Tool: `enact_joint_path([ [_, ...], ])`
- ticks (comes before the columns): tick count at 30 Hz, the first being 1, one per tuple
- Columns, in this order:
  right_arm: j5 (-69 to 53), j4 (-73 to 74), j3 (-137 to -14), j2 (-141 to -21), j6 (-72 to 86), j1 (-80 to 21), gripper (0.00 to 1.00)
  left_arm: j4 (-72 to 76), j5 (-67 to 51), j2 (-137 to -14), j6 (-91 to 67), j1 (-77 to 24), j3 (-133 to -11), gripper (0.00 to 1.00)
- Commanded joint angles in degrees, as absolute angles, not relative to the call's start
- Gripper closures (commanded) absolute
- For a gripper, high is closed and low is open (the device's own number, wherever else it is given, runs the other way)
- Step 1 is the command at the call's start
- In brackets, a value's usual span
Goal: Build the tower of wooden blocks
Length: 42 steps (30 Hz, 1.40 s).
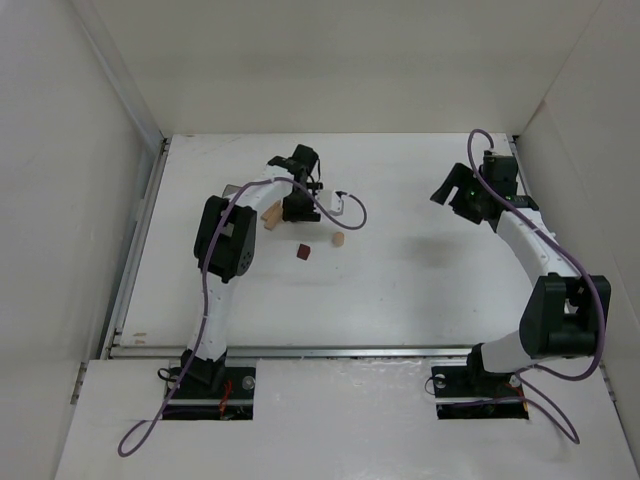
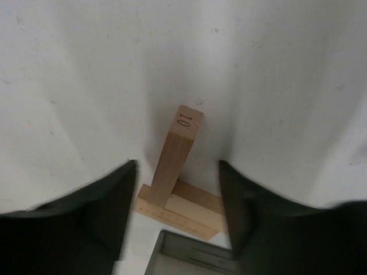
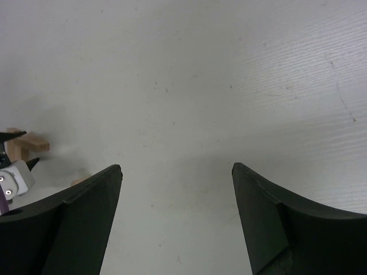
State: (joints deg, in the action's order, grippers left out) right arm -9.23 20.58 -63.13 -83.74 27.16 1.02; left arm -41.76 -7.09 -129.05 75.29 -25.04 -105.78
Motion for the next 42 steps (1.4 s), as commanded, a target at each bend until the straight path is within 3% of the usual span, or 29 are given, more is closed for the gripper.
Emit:
enact_joint_path([
  [1,-8.7,19.4,-62.9,-81.7,26.3,0.9,0.17,-42.1,-7.0,-129.6,76.6,-25.0,-106.5,0.59],
  [4,-9.2,19.4,-63.5,-81.7,26.3,0.9,0.17,-41.5,-9.0,-129.6,74.7,-25.0,-106.0,0.74],
  [6,-9.2,19.4,-63.5,-81.7,26.3,0.9,0.17,-40.7,-9.5,-128.9,74.7,-25.0,-105.5,0.96],
  [7,-9.2,19.4,-63.5,-81.7,26.3,0.9,0.17,-40.0,-9.5,-128.3,73.6,-25.0,-104.5,1.00],
  [13,-12.7,19.4,-63.5,-81.7,25.6,0.9,0.18,-38.1,-14.0,-124.2,62.2,-24.4,-107.4,1.00],
  [16,-19.0,16.1,-63.5,-81.1,24.8,0.9,0.20,-32.2,-27.6,-118.4,50.2,-22.9,-108.2,1.00],
  [21,-27.2,13.0,-66.3,-80.6,25.5,-2.2,0.21,-19.3,-32.9,-106.3,37.9,-25.7,-99.6,1.00],
  [29,-40.7,-0.7,-69.8,-84.8,34.8,-12.6,0.23,-26.4,-37.3,-104.1,36.7,-29.3,-102.9,1.00],
  [42,-40.7,-11.4,-69.4,-85.7,44.1,-16.6,0.28,-26.9,-33.5,-101.3,36.7,-34.5,-101.1,1.00],
])
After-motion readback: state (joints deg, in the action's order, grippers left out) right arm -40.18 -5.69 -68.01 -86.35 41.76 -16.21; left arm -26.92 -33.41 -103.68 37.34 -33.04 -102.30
